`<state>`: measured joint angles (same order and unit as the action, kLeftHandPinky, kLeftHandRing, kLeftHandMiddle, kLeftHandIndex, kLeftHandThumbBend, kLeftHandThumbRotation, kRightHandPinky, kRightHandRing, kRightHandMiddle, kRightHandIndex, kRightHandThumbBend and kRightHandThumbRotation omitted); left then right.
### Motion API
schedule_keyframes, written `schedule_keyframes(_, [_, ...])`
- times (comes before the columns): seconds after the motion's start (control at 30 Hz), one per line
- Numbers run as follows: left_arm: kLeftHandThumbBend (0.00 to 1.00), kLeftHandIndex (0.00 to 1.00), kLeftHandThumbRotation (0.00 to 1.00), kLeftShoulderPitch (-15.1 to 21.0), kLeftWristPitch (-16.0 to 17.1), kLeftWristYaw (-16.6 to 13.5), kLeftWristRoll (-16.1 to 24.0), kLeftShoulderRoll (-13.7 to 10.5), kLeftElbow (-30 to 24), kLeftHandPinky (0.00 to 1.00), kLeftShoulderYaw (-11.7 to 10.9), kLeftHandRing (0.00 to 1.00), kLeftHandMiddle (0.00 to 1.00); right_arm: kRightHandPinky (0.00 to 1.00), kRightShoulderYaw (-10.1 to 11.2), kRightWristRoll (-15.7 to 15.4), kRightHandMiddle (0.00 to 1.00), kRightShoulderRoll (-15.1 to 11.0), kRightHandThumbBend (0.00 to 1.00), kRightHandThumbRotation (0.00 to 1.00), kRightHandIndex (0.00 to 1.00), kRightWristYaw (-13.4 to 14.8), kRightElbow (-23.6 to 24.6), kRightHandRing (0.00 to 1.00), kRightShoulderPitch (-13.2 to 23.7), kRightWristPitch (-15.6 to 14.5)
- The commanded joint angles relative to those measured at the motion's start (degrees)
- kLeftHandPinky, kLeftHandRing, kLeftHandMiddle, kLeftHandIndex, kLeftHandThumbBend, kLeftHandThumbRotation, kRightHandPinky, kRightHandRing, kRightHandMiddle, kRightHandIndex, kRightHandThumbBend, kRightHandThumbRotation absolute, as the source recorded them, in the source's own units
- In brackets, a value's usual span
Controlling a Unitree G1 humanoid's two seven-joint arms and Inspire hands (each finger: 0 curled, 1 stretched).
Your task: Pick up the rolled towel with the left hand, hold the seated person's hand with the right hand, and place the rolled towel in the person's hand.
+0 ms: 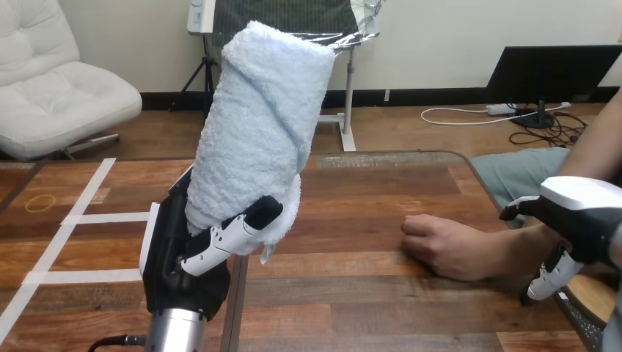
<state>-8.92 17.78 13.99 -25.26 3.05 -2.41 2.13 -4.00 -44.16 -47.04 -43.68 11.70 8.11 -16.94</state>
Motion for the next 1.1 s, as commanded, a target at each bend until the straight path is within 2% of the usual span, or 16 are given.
schedule_keyframes(0.0, [0.55,0.45,0.00,2.07,0.57,1.40,-1.41,1.92,-1.85,0.31,-0.07,0.32,0.35,0.87,-1.20,-1.37,0.93,-1.67,0.79,0.00,0.88,-0.83,-1.19,0.94,5.94,-0.44])
schedule_keyframes(0.13, [0.55,0.45,0.00,1.96,0.43,1.77,-1.68,1.77,-2.02,0.31,-0.21,0.32,0.35,0.87,-2.33,-2.06,0.93,-2.03,0.78,0.00,0.88,-1.49,-2.23,0.94,6.80,-0.10])
schedule_keyframes(0.43, [0.54,0.45,0.00,1.66,1.54,1.27,0.76,1.25,-1.77,0.32,-0.45,0.32,0.36,0.87,-5.18,-4.25,0.93,-1.57,0.77,0.00,0.88,-1.86,-5.25,0.94,9.09,0.39])
schedule_keyframes(0.57, [0.54,0.45,0.00,1.48,2.05,1.17,2.12,1.11,-1.52,0.34,-0.62,0.33,0.36,0.87,-6.31,-4.99,0.93,-1.22,0.77,0.00,0.88,-1.55,-6.68,0.94,9.83,0.75])
schedule_keyframes(1.07, [0.52,0.46,0.00,1.88,1.92,1.84,3.03,0.60,-0.49,0.35,-1.45,0.34,0.36,0.89,-9.77,-7.09,0.93,-0.49,0.75,0.02,0.89,-0.06,-12.53,0.94,12.52,2.11])
